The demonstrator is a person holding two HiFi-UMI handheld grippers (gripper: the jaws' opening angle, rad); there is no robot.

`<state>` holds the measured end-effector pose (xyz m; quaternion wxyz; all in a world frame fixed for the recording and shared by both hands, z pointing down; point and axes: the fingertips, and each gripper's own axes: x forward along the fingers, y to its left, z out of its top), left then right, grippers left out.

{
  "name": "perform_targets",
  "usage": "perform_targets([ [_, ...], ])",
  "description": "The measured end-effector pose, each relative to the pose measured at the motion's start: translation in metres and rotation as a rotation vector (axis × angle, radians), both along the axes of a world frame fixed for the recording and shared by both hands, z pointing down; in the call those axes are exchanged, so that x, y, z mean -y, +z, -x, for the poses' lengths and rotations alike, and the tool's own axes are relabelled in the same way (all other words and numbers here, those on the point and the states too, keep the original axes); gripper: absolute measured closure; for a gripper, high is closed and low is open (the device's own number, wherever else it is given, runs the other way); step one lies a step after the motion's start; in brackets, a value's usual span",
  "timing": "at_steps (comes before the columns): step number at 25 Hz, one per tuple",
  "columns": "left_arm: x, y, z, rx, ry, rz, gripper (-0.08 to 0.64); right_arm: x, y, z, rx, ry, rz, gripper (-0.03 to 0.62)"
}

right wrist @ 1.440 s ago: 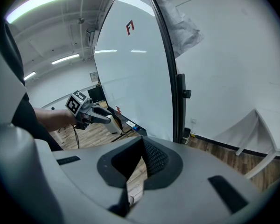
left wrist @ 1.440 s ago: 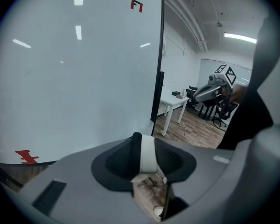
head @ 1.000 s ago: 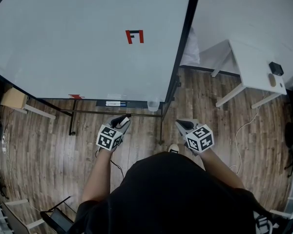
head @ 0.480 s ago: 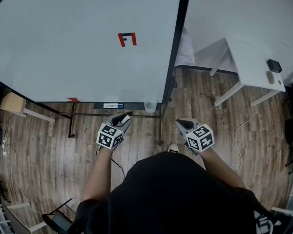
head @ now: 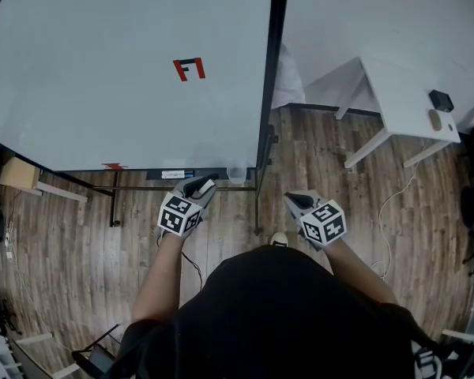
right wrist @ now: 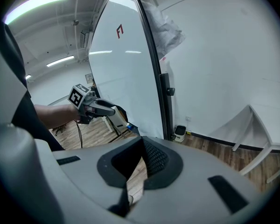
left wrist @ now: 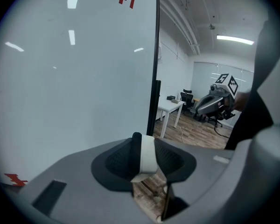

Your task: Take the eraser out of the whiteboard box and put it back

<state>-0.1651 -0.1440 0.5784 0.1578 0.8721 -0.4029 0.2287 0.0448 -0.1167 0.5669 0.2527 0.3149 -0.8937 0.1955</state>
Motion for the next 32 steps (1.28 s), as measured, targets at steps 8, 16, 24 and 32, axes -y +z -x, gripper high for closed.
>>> perform_targets([
  [8, 0.024, -0.014, -0.027, -0.018, 0.026, -0.027, 0.407, 0.005, 0.001, -0.016, 0.001, 0.022, 0.005, 0.598],
  [16, 0.047, -0.016, -0.056, -0.036, 0.050, -0.031, 0.407, 0.015, 0.006, -0.034, -0.008, 0.039, 0.019, 0.598],
  [24, 0.062, -0.007, -0.071, -0.044, 0.057, -0.021, 0.407, 0.024, 0.012, -0.045, -0.014, 0.043, 0.031, 0.598],
  [32, 0.070, 0.008, -0.077, -0.055, 0.048, 0.007, 0.407, 0.034, 0.018, -0.054, -0.022, 0.048, 0.048, 0.598],
])
